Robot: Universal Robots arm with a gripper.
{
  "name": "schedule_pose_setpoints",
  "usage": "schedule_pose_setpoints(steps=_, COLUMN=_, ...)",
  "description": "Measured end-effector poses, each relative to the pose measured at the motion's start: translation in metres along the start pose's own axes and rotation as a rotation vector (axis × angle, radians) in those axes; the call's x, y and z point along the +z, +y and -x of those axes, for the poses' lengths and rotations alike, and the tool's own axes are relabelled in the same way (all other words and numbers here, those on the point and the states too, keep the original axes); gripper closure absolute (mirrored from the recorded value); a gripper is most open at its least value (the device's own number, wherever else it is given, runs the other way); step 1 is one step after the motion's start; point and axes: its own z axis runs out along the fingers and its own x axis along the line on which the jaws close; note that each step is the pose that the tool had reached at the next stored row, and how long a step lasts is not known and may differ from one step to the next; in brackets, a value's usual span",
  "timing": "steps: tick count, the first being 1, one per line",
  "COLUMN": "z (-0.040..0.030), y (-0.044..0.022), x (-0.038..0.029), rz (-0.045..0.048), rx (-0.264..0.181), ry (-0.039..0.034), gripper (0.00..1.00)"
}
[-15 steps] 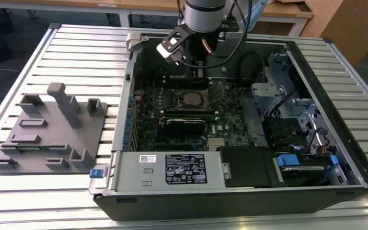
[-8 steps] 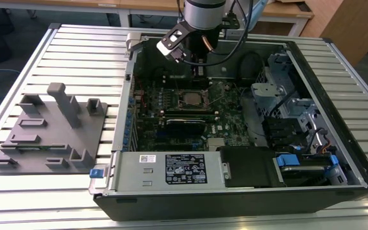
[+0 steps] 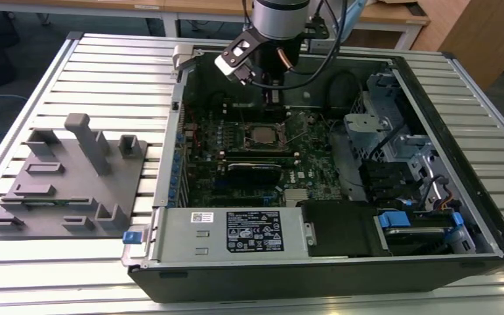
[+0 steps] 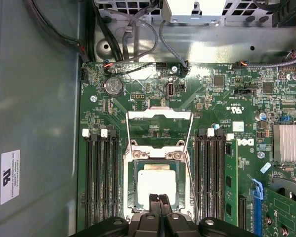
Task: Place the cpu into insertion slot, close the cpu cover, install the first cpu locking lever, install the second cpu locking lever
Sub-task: 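Close the cpu cover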
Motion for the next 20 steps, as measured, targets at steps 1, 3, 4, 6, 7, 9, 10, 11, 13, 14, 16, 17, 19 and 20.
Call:
schedule_pose_setpoints(steps=1, z=0.0, y=0.0004, x=0.0, rz=0.0, rx=0.0, ry=0.0, gripper=0.9)
schedule_pose_setpoints(steps=3, z=-0.0001, y=0.0017, x=0.0001, rz=0.0001, rx=0.0, ry=0.0, gripper=0.9)
schedule_pose_setpoints(steps=4, z=-0.0001, y=0.0025, x=0.0001, rz=0.0, rx=0.0, ry=0.0, gripper=0.9)
schedule_pose_setpoints(steps=6, z=-0.0001, y=0.004, x=0.0002, rz=0.0001, rx=0.0, ry=0.0001, gripper=0.9)
schedule_pose_setpoints(steps=7, z=-0.0001, y=0.0049, x=0.0002, rz=0.0001, rx=0.0, ry=0.0, gripper=0.9)
schedule_pose_setpoints(steps=9, z=-0.0001, y=0.0068, x=0.0003, rz=0.0001, rx=0.0, ry=0.0001, gripper=0.9)
schedule_pose_setpoints(steps=10, z=-0.0002, y=0.0077, x=0.0004, rz=0.0001, rx=0.0, ry=0.0001, gripper=0.9)
schedule_pose_setpoints(steps=11, z=-0.0002, y=0.0086, x=0.0004, rz=0.0001, rx=0.0, ry=0.0001, gripper=0.9)
schedule_pose_setpoints(steps=13, z=-0.0003, y=0.0106, x=0.0005, rz=0.0001, rx=0.0, ry=0.0001, gripper=0.9)
schedule_pose_setpoints(steps=14, z=-0.0003, y=0.0117, x=0.0005, rz=0.0001, rx=0.0, ry=0.0001, gripper=0.9)
schedule_pose_setpoints(steps=16, z=-0.0004, y=0.0142, x=0.0007, rz=0.0001, rx=0.0, ry=0.0002, gripper=0.9)
schedule_pose_setpoints(steps=17, z=-0.0004, y=0.0154, x=0.0007, rz=0.0001, rx=0.0, ry=0.0002, gripper=0.9)
schedule_pose_setpoints(steps=19, z=-0.0004, y=0.0178, x=0.0008, rz=0.0001, rx=0.0, ry=0.0002, gripper=0.9)
schedule_pose_setpoints(steps=20, z=-0.0004, y=0.019, x=0.0009, rz=0.0001, rx=0.0, ry=0.0002, gripper=0.9)
